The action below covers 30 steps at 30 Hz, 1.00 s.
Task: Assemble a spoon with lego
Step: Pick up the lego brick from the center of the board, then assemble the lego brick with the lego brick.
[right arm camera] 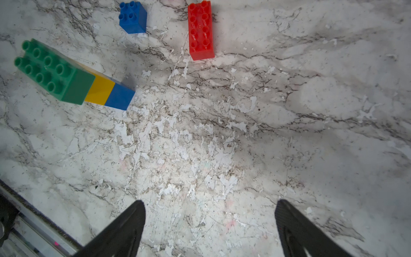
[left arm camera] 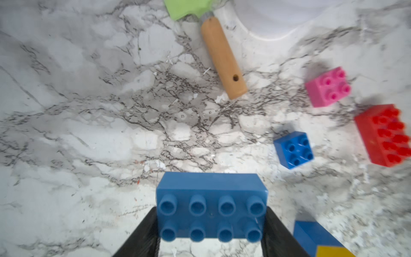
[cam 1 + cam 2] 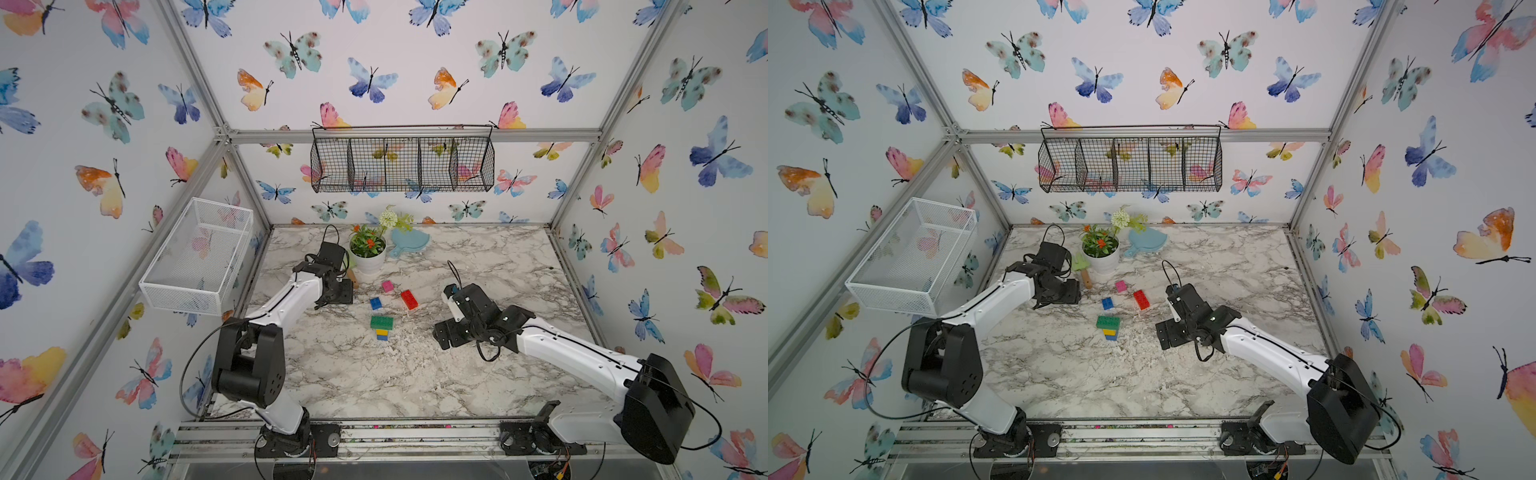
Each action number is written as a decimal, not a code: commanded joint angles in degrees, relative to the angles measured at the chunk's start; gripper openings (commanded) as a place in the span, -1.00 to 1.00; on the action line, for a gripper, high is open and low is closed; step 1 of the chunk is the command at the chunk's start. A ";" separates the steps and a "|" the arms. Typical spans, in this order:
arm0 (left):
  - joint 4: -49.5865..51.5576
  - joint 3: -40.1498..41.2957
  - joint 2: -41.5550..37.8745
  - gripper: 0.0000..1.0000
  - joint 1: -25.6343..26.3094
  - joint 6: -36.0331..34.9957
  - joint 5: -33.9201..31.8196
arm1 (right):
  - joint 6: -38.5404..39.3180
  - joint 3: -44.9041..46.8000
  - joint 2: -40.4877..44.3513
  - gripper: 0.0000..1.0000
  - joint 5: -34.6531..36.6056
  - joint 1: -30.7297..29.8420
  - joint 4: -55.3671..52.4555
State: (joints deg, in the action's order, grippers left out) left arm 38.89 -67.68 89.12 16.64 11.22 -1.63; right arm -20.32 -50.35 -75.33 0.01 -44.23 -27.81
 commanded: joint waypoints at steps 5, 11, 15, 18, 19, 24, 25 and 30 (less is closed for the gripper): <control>11.52 2.89 -12.14 0.00 9.83 7.13 2.49 | 0.88 1.48 2.10 0.87 -1.63 0.19 -2.43; 14.74 2.03 -13.53 0.00 19.77 14.55 0.99 | 1.24 2.49 4.67 0.87 -2.19 0.19 -2.69; 14.59 1.62 -10.14 -0.05 20.80 16.89 1.32 | 2.08 2.87 5.57 0.87 -4.49 0.16 -2.45; 13.45 0.64 -8.83 -0.06 21.68 18.28 0.54 | 3.07 3.74 6.50 0.88 -6.48 0.15 -1.38; 13.49 0.05 -8.22 -0.06 21.68 18.31 -0.03 | 3.38 3.93 6.68 0.88 -7.02 0.13 -1.10; 13.69 -2.92 -5.37 -0.06 21.98 18.39 -0.74 | 3.79 4.60 6.78 0.88 -7.84 0.12 -0.80; 13.66 -3.24 -4.89 -0.06 22.03 18.40 -0.73 | 3.79 4.72 6.67 0.88 -7.97 0.12 -0.76; 13.61 -3.51 -3.31 -0.06 22.12 18.14 -1.37 | 3.79 5.17 6.53 0.88 -8.17 0.13 -0.31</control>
State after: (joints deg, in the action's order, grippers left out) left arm 51.48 -70.61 84.82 38.39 28.95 -1.39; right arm -17.26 -45.69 -69.17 -7.25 -44.23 -28.80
